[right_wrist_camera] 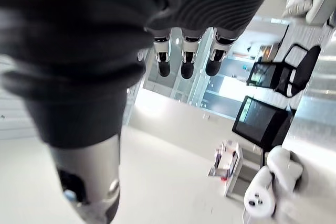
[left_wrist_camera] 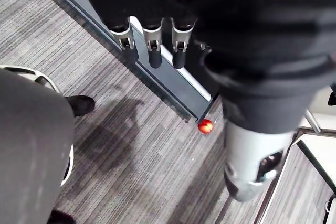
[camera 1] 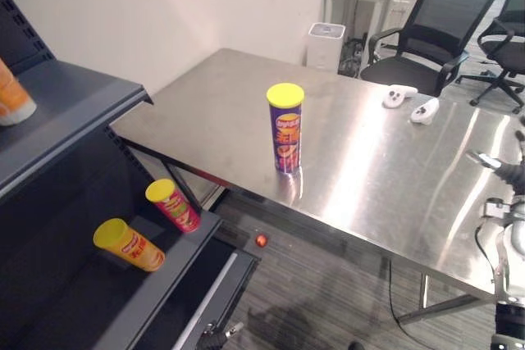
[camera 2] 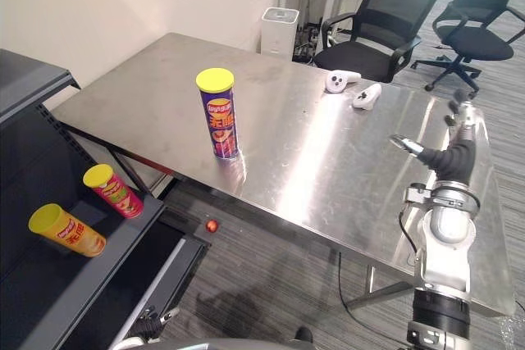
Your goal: Put the gum and the chips on the shelf.
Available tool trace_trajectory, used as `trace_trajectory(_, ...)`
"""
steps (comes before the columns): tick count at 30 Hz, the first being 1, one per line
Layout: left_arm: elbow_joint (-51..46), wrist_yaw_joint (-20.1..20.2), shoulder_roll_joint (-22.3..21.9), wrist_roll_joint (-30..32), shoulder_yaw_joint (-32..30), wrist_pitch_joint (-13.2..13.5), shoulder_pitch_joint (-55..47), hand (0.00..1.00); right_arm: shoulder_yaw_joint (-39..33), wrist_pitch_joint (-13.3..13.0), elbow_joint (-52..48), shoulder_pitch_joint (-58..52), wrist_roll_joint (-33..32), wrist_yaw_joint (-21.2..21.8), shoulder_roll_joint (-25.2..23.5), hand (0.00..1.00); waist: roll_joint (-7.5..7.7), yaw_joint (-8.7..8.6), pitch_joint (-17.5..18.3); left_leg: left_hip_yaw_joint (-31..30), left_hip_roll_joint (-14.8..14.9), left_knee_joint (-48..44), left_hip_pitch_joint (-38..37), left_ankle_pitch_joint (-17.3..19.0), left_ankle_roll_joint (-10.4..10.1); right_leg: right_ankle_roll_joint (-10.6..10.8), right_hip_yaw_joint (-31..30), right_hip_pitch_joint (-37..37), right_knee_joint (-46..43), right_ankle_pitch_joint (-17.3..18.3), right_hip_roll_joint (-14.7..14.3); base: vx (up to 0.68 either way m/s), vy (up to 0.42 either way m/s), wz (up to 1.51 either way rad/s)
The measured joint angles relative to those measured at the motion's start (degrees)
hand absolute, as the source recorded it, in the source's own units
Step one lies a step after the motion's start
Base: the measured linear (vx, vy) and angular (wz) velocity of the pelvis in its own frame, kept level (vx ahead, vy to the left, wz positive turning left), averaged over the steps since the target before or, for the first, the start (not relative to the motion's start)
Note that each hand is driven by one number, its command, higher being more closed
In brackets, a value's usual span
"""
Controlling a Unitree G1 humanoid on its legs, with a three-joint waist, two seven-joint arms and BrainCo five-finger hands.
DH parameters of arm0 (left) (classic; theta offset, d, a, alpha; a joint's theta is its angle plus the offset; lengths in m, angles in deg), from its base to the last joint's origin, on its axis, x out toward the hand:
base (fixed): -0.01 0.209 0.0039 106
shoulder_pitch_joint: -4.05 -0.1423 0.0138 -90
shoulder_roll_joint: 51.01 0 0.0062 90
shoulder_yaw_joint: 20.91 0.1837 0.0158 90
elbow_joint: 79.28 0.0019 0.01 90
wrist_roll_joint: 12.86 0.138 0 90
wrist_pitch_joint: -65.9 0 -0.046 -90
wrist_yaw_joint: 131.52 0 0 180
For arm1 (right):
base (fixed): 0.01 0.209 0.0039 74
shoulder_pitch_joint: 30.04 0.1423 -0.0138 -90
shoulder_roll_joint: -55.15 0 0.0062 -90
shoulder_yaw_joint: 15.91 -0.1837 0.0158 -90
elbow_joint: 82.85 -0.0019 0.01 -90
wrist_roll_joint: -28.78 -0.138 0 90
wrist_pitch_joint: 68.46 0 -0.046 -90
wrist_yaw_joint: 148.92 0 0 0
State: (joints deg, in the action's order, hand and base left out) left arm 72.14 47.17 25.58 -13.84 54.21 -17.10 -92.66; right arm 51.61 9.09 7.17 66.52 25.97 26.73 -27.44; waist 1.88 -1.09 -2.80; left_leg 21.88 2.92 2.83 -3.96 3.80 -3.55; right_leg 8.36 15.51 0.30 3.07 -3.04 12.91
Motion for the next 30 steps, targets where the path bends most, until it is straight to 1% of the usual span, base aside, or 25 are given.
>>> trace_trajectory(1,0.0,0.0,0.0,0.0,0.0,0.0,0.1,0.00,1.4,-0.1,-0.4,0.0,0.0,0.1,-0.1,0.00,-0.20,0.05,-0.2,-0.3,0.0,0.0,0.1,0.0,0.0,0.0,0.3,0.1,0.0,0.0,0.0,0.00,-0.032,0.11)
trace_trajectory(5,-0.6,0.0,0.3,0.0,0.0,0.1,0.5,0.00,3.9,-0.3,-1.5,0.3,0.0,1.2,-1.7,0.00,0.32,0.09,-1.5,-1.0,0.0,0.0,0.8,-0.2,0.2,0.0,1.1,0.1,0.0,0.0,0.0,0.00,-0.037,0.08)
trace_trajectory(12,-0.7,-0.2,0.4,0.0,0.6,0.2,0.7,0.00,9.9,-0.4,-1.5,1.2,0.0,2.0,-2.1,0.00,0.23,0.38,-1.7,-2.1,0.1,0.0,1.0,-0.2,0.2,0.0,2.1,0.4,0.0,0.0,-0.1,0.00,-0.033,0.06)
trace_trajectory(16,-1.0,-0.4,0.4,0.0,1.2,0.3,1.0,0.00,11.5,-0.4,-1.5,1.5,0.0,2.2,-2.2,0.00,0.18,1.04,-2.2,-2.2,0.1,0.0,1.0,-0.2,0.2,0.0,2.1,0.5,0.0,0.0,-0.1,-0.02,-0.038,0.01)
trace_trajectory(17,-1.0,-0.4,0.4,0.0,1.2,0.3,1.3,0.00,12.4,-0.4,-1.5,1.9,0.0,2.3,-2.2,0.00,0.12,1.20,-2.9,-2.3,0.1,0.0,1.1,-0.4,0.2,0.0,2.2,0.5,0.0,0.0,-0.1,-0.05,-0.053,0.06)
trace_trajectory(22,-1.0,-0.5,0.4,0.0,1.2,0.3,1.9,0.00,14.6,-0.4,-1.4,4.1,0.0,2.3,-2.5,0.00,0.11,1.49,-3.9,-3.7,0.2,0.1,2.3,-1.1,0.2,0.0,3.4,0.1,0.0,0.0,-0.3,-0.03,-0.055,0.13)
trace_trajectory(25,-1.1,-0.6,0.4,0.0,1.1,0.3,2.1,0.00,15.4,-0.3,-1.3,5.9,0.0,2.2,-4.2,0.00,0.18,1.54,-4.2,-4.0,0.3,0.1,2.8,-1.4,0.2,0.0,3.7,-0.2,0.0,0.0,-0.3,-0.03,-0.039,0.05)
trace_trajectory(30,-1.1,-0.8,0.5,0.0,1.1,0.3,2.3,0.00,18.5,-0.3,-1.1,7.1,0.0,2.2,-4.2,0.00,0.25,1.87,-4.4,-4.3,0.2,0.6,2.9,-1.7,0.3,-0.1,4.0,-0.3,0.0,0.0,-0.3,-0.02,-0.032,0.04)
